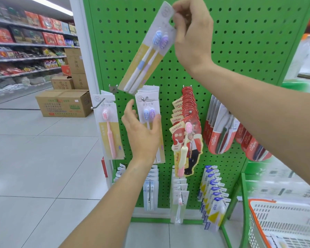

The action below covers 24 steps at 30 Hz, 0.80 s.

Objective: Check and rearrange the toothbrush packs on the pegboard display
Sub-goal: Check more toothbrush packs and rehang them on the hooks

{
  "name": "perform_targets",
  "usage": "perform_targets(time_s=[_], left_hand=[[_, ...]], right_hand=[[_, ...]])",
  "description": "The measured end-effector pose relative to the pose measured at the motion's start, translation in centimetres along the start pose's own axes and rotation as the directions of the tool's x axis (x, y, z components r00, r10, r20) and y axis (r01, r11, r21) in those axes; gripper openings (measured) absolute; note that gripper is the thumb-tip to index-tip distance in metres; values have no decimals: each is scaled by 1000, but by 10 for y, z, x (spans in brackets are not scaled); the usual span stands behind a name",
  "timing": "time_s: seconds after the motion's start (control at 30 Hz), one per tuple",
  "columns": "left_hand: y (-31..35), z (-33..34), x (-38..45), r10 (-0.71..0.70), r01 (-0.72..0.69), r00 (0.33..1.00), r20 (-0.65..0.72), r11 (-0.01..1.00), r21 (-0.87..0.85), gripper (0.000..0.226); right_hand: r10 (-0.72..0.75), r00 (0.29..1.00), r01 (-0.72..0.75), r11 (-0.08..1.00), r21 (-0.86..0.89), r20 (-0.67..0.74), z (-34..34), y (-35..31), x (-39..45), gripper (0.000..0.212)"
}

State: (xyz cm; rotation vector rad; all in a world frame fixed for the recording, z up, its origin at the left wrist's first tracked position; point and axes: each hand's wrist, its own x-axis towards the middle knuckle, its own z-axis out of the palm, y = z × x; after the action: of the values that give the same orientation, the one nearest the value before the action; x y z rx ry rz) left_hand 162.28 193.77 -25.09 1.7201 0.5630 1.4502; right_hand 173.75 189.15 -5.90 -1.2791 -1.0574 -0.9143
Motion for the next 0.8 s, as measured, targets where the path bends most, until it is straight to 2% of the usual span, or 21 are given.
perform_targets(time_s=[0.1,0.17,0.27,0.33,0.4,0.47,0.5,0.53,0.57,0.6,0.63,0.7,0.8], left_hand=[[4,-6,-11,-38,38,996,-79,999,4,75],[7,-11,-15,-2,0,989,-150,1000,-13,64],[16,-23,-18,63,-82,979,-193,992,-95,51],[27,-34,-24,43,-83,982,-185,974,-212,44],[36,-46,-33,-83,-2,976,-203,921,-389,36],[44,-58,-44,-296,142,941,-165,786,-601,26],[46,-65,-47,-399,228,912,-98,690,-687,17],[48,-73,-50,-474,314,880,0,582,-750,8],[46,-81,-52,-512,398,852,113,491,-775,14],[43,-89,-54,-506,468,835,216,446,-763,28],[40,-95,-57,-462,516,834,302,456,-725,38],[31,-102,-65,-347,552,833,431,581,-598,45],[16,-103,-78,-309,576,750,584,739,-349,54]], right_hand=[[210,978,-210,978,12,7,-13,1,-2,13],[387,922,-387,922,27,-17,-21,6,-3,14],[632,774,-625,773,110,-43,-34,15,-10,15],[778,626,-770,609,192,44,-42,18,-17,11],[853,499,-858,463,222,151,-51,19,-22,8],[865,436,-895,388,222,248,-60,19,-26,12],[859,422,-904,371,214,291,-63,17,-28,12],[846,417,-908,372,193,332,-66,14,-30,13],[828,419,-908,387,162,372,-70,11,-33,13],[800,434,-898,422,125,413,-74,6,-35,14],[760,459,-875,477,84,460,-79,0,-39,14],[659,516,-789,614,5,548,-91,-13,-47,13],[502,572,-557,818,-141,649,-107,-34,-70,10]])
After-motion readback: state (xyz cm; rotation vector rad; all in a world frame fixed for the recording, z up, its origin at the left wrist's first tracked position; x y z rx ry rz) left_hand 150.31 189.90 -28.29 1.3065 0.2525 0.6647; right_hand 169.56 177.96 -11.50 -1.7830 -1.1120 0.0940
